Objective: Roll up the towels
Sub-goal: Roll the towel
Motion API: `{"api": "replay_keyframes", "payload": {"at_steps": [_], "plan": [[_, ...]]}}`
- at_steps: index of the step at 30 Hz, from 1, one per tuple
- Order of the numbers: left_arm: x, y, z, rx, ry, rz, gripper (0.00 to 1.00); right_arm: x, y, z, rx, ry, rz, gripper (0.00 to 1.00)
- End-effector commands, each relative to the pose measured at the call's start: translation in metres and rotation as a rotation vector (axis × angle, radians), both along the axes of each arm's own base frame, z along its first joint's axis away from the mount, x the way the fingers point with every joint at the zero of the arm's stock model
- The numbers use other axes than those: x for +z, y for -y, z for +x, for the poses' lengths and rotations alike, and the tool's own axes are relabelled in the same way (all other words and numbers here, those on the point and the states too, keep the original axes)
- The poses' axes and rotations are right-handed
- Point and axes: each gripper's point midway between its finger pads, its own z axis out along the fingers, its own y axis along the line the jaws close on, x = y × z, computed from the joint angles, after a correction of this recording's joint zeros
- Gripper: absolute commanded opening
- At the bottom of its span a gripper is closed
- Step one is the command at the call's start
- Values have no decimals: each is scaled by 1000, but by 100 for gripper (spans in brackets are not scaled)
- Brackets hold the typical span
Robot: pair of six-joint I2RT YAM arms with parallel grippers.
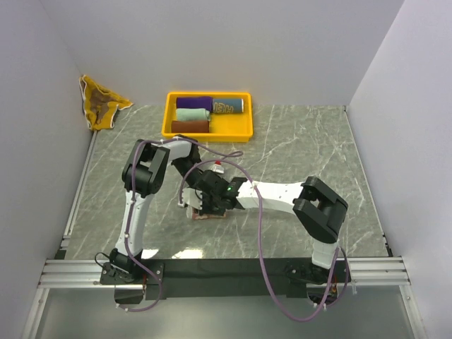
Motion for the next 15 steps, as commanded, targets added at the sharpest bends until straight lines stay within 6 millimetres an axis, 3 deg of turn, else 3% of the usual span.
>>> {"api": "replay_keyframes", "payload": {"at_steps": [1, 2, 5, 11, 15], "plan": [[-49, -14, 33, -111, 287, -11, 26, -37, 12, -25, 31, -176, -75, 21], [-43, -10, 34, -92, 289, -42, 27, -40, 22, -27, 17, -232, -104, 18], [-23, -11, 38, -41, 309, -103, 35, -38, 27, -42, 29, -376, -110, 1], [23, -26, 71, 198, 402, -234, 46, -32, 32, -58, 97, -484, -130, 0], [51, -60, 98, 388, 446, -267, 49, -28, 35, -67, 101, -566, -124, 0]]}}
